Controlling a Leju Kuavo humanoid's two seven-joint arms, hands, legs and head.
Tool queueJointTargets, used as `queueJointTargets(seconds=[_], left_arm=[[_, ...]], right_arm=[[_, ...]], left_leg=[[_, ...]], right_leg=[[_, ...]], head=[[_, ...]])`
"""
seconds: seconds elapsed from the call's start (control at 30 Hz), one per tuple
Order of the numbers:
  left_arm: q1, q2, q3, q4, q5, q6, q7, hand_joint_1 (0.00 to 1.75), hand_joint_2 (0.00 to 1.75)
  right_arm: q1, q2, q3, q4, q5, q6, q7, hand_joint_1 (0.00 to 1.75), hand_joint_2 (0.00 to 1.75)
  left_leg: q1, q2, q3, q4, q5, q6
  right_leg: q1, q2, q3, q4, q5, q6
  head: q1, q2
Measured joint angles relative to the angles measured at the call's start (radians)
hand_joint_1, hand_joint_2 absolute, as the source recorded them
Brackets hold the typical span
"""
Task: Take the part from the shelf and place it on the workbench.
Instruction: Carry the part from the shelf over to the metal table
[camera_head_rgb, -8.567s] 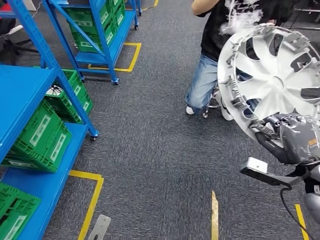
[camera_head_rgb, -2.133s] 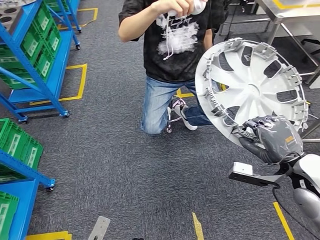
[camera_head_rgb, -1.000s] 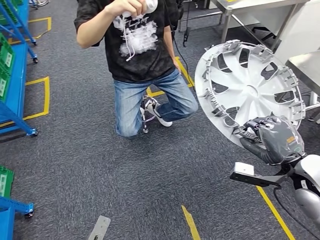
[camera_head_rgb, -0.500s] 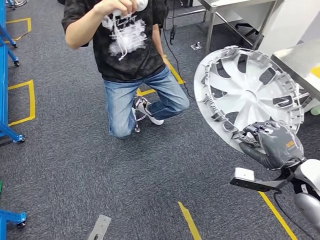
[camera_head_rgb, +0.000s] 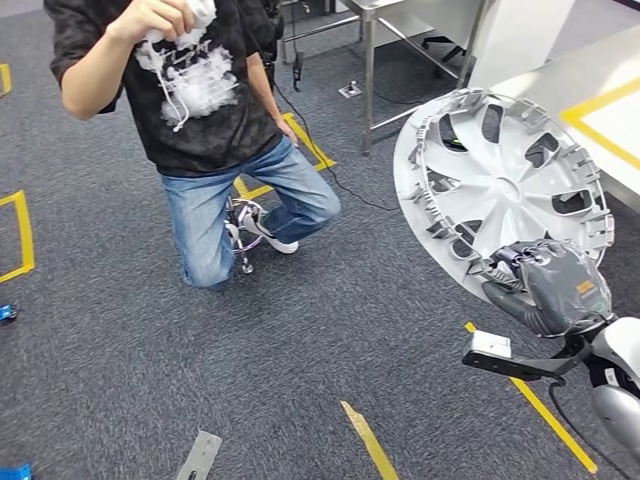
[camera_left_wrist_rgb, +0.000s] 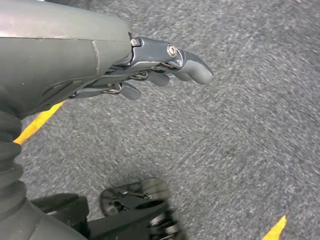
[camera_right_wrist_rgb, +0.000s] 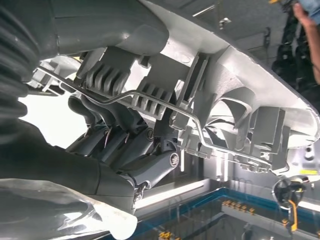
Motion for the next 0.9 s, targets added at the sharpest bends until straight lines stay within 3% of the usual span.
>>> queueJointTargets(seconds=[0.03, 0.1, 0.17, 0.2, 0.27, 0.33, 0.4, 0.43, 0.5, 0.57, 0.67, 0.73, 0.83, 0.87, 0.9], left_arm=[[0.0, 0.0, 0.0, 0.0, 0.0, 0.0, 0.0, 0.0, 1.75], [0.0, 0.001, 0.0, 0.0, 0.0, 0.0, 0.0, 0.0, 1.75], [-0.001, 0.001, 0.0, 0.0, 0.0, 0.0, 0.0, 0.0, 1.75], [-0.002, 0.001, 0.0, 0.0, 0.0, 0.0, -0.001, 0.0, 1.75], [-0.003, 0.0, 0.0, 0.0, -0.002, 0.0, -0.002, 0.0, 1.75], [-0.002, -0.001, 0.0, 0.0, -0.003, 0.0, -0.002, 0.0, 1.75], [-0.002, -0.001, 0.0, 0.0, -0.003, 0.0, -0.002, 0.0, 1.75], [-0.002, -0.001, 0.0, 0.0, -0.003, 0.0, -0.002, 0.0, 1.75], [-0.003, -0.002, 0.0, 0.0, -0.003, -0.001, -0.002, 0.0, 1.75], [-0.003, -0.002, 0.0, 0.0, -0.004, -0.001, -0.002, 0.0, 1.75], [-0.004, -0.002, 0.0, 0.0, -0.006, -0.002, -0.002, 0.0, 1.75], [-0.006, -0.002, 0.0, 0.0, -0.007, -0.002, -0.002, 0.0, 1.75], [-0.005, -0.001, 0.0, 0.0, -0.008, -0.002, -0.002, 0.0, 1.75], [-0.005, -0.001, 0.0, 0.0, -0.008, -0.002, -0.002, 0.0, 1.75], [-0.004, -0.001, 0.0, 0.0, -0.008, -0.002, -0.002, 0.0, 1.75]], right_arm=[[0.0, 0.0, 0.0, -0.001, 0.0, 0.0, 0.0, 1.75, 1.75], [0.001, 0.001, -0.001, -0.002, 0.0, -0.002, 0.0, 1.75, 1.75], [0.004, 0.001, -0.002, -0.004, 0.0, -0.003, 0.0, 1.75, 1.75], [0.005, 0.0, -0.003, -0.004, 0.0, -0.003, 0.0, 1.75, 1.75], [0.007, 0.0, -0.004, -0.005, 0.0, -0.004, -0.002, 1.75, 1.75], [0.009, 0.001, -0.004, -0.005, 0.0, -0.005, -0.004, 1.75, 1.75], [0.01, 0.001, -0.004, -0.005, 0.0, -0.006, -0.005, 1.75, 1.75], [0.01, 0.001, -0.004, -0.005, 0.001, -0.005, -0.004, 1.75, 1.75], [0.006, 0.001, -0.004, -0.005, 0.001, -0.005, -0.004, 1.75, 1.75], [-0.004, 0.001, -0.003, -0.005, 0.003, -0.003, -0.006, 1.75, 1.75], [-0.016, 0.001, 0.001, -0.005, 0.005, 0.004, -0.011, 1.75, 1.75], [-0.029, 0.001, 0.003, -0.005, 0.006, 0.01, -0.014, 1.75, 1.75], [-0.047, 0.001, 0.012, -0.005, 0.005, 0.015, -0.017, 1.75, 1.75], [-0.05, 0.001, 0.015, -0.005, 0.005, 0.016, -0.018, 1.75, 1.75], [-0.053, 0.001, 0.019, -0.005, 0.005, 0.016, -0.019, 1.75, 1.75]], left_leg=[[0.001, -0.016, 0.022, -0.054, 0.019, 0.002], [-0.001, -0.03, 0.035, -0.092, 0.022, 0.003], [-0.003, -0.017, 0.038, -0.102, 0.025, 0.009], [-0.002, -0.01, 0.04, -0.108, 0.028, 0.015], [0.0, 0.006, 0.043, -0.117, 0.033, 0.024], [-0.001, 0.02, 0.043, -0.117, 0.033, 0.027], [-0.001, 0.036, 0.043, -0.117, 0.032, 0.027], [-0.001, 0.042, 0.043, -0.117, 0.031, 0.026], [-0.002, 0.053, 0.044, -0.114, 0.028, 0.021], [-0.008, 0.062, 0.042, -0.108, 0.025, 0.013], [-0.009, 0.074, 0.04, -0.102, 0.021, 0.001], [-0.005, 0.059, 0.027, -0.062, -0.008, -0.01], [-0.001, 0.035, -0.051, 0.121, -0.1, -0.02], [0.0, 0.034, -0.073, 0.17, -0.113, -0.021], [0.0, 0.034, -0.081, 0.185, -0.107, -0.02]], right_leg=[[0.0, 0.007, -0.003, 0.001, 0.001, 0.003], [-0.004, 0.021, -0.011, 0.001, 0.004, 0.013], [-0.009, 0.024, -0.018, 0.0, 0.005, 0.025], [-0.009, 0.013, -0.026, 0.011, -0.005, 0.029], [-0.007, -0.022, -0.066, 0.092, -0.053, 0.035], [-0.007, -0.038, -0.125, 0.221, -0.11, 0.042], [-0.008, -0.042, -0.144, 0.267, -0.113, 0.048], [-0.008, -0.045, -0.125, 0.232, -0.088, 0.049], [-0.006, -0.071, -0.05, 0.095, -0.031, 0.05], [-0.002, -0.091, 0.001, 0.005, -0.007, 0.041], [0.0, -0.079, 0.004, -0.004, -0.005, 0.022], [-0.002, -0.067, 0.005, -0.006, -0.002, 0.009], [-0.003, -0.049, 0.005, -0.007, -0.001, -0.001], [-0.003, -0.042, 0.006, -0.006, -0.001, -0.001], [-0.002, -0.034, 0.006, -0.006, -0.001, -0.001]], head=[[0.0, 0.0], [0.0, 0.0], [0.001, 0.0], [0.002, 0.0], [0.006, 0.0], [0.007, 0.0], [0.007, 0.0], [0.007, 0.0], [0.008, 0.0], [0.006, 0.0], [0.003, 0.0], [0.002, 0.0], [0.0, 0.0], [0.0, 0.0], [0.0, 0.0]])
